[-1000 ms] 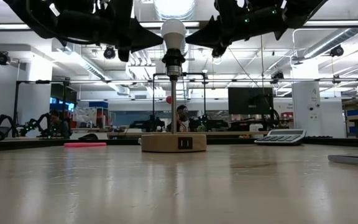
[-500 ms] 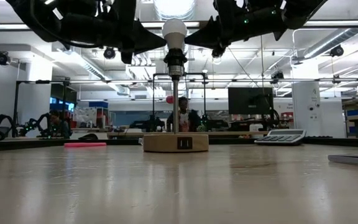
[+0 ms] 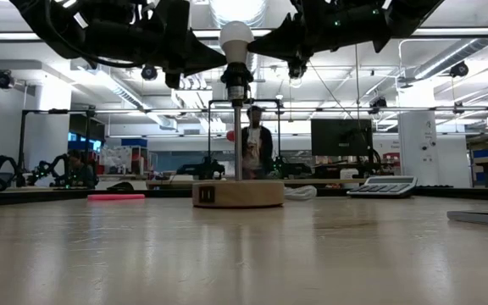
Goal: Screw lightbulb
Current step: Insert the lightbulb into the lamp
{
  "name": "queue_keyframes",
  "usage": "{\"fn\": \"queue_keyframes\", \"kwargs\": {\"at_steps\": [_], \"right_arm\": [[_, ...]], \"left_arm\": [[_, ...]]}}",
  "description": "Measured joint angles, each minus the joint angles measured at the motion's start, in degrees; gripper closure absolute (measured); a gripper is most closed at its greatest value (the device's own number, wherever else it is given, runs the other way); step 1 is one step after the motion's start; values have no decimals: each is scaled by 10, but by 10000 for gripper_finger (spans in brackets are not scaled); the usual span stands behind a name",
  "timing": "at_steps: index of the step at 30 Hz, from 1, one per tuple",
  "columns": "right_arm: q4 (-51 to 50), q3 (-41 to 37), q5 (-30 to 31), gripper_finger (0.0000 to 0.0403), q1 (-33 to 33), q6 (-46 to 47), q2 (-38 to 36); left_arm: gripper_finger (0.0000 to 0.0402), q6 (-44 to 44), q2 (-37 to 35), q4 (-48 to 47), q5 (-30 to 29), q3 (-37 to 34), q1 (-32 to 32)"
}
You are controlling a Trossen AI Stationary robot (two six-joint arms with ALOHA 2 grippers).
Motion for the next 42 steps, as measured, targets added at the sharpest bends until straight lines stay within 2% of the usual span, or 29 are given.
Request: {"fn": "queue_keyframes", "kwargs": {"at_steps": [9,19,24,34,42], "right_arm": [[-8,0,10,403,-1,7,0],[-75,1,116,403,-2,-15,-26],[-76,1,116,403,-4,-14,-24],[-34,1,69,403,-2,2,-2],[-37,1,77,403,-2,2,-2]], "left_arm": [[401,0,-1,-3,-4,0,0],[401,-5,-50,-74,-8,0,-9],[401,-12,-53,-95,28,0,-16],[401,-10,-14,-78,26,21,-17],[401,4,20,-84,24,51,-17]]}}
